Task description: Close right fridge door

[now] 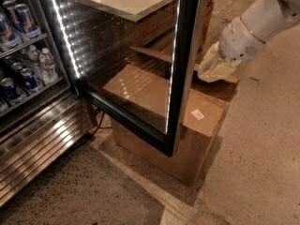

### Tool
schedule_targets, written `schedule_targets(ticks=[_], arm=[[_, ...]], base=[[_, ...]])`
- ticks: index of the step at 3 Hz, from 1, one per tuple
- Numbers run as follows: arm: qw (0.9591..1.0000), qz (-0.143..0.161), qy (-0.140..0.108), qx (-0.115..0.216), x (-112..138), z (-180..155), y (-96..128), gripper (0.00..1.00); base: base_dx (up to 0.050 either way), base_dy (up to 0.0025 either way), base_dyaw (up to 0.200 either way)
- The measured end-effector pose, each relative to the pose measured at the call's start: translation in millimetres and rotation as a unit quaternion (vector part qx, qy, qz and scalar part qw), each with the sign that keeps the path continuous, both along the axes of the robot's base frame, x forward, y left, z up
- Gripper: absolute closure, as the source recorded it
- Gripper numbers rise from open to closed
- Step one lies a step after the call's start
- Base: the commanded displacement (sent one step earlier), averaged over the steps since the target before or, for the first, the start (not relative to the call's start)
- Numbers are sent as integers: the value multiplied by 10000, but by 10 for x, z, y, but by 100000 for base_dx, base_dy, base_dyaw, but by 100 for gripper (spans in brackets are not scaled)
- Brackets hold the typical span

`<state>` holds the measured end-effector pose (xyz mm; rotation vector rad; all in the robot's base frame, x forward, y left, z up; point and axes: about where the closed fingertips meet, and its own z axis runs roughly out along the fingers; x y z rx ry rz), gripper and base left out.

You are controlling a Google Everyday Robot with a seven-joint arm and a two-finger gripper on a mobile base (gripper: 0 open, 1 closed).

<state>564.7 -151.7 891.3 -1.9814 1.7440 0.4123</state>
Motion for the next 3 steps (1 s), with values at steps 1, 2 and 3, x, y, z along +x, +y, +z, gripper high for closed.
schedule_targets(ticks=[1, 2, 3], arm=[[9991, -26, 429, -50, -201, -345, -19, 100], [9980, -178, 605, -43, -206, -441, -115, 100], [9967, -343, 738, 11, -31, -396, -202, 100]], base=[[0, 0, 0], [0, 0, 0], [0, 0, 0]])
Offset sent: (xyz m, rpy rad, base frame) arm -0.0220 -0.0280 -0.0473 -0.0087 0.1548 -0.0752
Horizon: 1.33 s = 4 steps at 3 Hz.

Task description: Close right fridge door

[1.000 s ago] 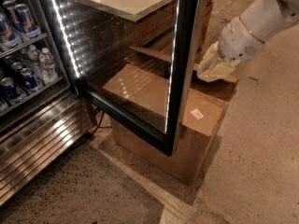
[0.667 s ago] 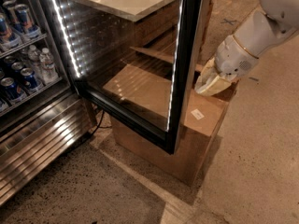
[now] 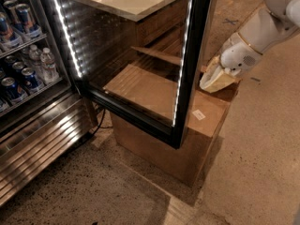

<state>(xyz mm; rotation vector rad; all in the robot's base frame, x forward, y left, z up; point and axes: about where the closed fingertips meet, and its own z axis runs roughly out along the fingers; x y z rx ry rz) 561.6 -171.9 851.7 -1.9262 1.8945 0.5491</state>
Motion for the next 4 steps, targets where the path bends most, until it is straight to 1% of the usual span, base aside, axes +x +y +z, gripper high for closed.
schedule_targets(ticks=[1, 2, 3, 4], arm=[[9998, -191, 103, -35, 316, 141, -51, 100], [9995, -282, -46, -101, 585, 362, 18, 100], [9995, -291, -54, -108, 605, 374, 17, 100], [9994, -296, 34, -164, 642, 325, 31, 100]], base=[[0, 0, 0], [0, 0, 0], [0, 0, 0], [0, 0, 0]])
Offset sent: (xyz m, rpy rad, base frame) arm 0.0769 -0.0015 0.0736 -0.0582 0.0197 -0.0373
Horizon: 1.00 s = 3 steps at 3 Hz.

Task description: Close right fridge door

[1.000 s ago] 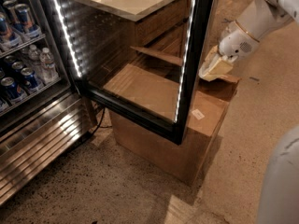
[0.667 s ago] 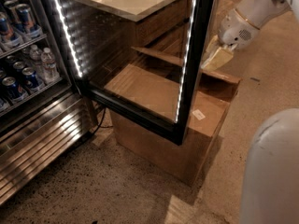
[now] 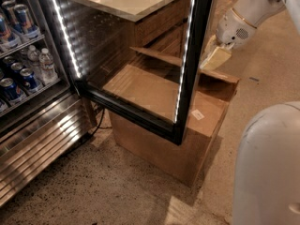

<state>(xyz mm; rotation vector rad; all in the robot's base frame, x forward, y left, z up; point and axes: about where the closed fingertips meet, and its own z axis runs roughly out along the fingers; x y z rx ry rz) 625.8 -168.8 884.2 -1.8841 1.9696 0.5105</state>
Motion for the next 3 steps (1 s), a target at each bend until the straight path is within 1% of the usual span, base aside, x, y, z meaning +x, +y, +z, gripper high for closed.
schedule_targets(ticks=[3], arm=[[9999, -79, -45, -74, 30, -2, -63, 100]], base=[[0, 0, 0]])
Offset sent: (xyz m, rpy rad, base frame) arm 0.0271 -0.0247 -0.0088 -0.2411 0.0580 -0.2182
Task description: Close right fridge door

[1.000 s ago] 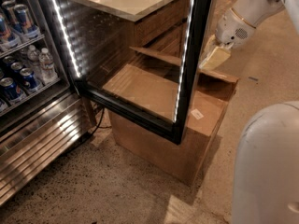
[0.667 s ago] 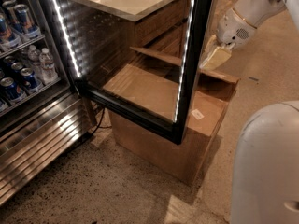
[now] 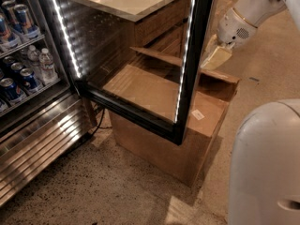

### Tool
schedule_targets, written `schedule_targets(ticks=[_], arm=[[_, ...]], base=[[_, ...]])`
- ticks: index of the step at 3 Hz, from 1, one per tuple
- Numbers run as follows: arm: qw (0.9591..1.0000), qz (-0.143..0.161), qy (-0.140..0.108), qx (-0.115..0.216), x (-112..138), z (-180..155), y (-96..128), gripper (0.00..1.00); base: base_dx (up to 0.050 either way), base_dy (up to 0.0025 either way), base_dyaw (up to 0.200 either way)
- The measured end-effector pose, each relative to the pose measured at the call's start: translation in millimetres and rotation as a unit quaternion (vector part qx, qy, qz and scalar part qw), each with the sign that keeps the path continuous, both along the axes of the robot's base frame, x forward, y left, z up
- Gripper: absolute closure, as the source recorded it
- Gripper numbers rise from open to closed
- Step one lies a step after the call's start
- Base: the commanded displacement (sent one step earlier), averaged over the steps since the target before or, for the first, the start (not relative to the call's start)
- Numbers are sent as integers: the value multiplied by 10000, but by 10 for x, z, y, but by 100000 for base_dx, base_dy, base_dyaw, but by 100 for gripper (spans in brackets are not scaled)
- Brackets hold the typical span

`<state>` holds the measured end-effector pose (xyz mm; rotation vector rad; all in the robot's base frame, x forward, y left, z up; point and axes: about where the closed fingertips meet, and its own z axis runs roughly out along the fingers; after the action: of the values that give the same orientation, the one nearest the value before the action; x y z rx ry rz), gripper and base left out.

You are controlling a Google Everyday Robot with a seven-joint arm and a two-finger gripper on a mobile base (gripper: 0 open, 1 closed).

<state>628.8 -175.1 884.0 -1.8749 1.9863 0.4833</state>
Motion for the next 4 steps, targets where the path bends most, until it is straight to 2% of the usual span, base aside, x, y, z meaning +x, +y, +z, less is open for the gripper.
schedule_targets(ticks=[4], arm=[[9985, -384, -145, -364, 4, 99, -13, 100]], base=[[0, 0, 0]])
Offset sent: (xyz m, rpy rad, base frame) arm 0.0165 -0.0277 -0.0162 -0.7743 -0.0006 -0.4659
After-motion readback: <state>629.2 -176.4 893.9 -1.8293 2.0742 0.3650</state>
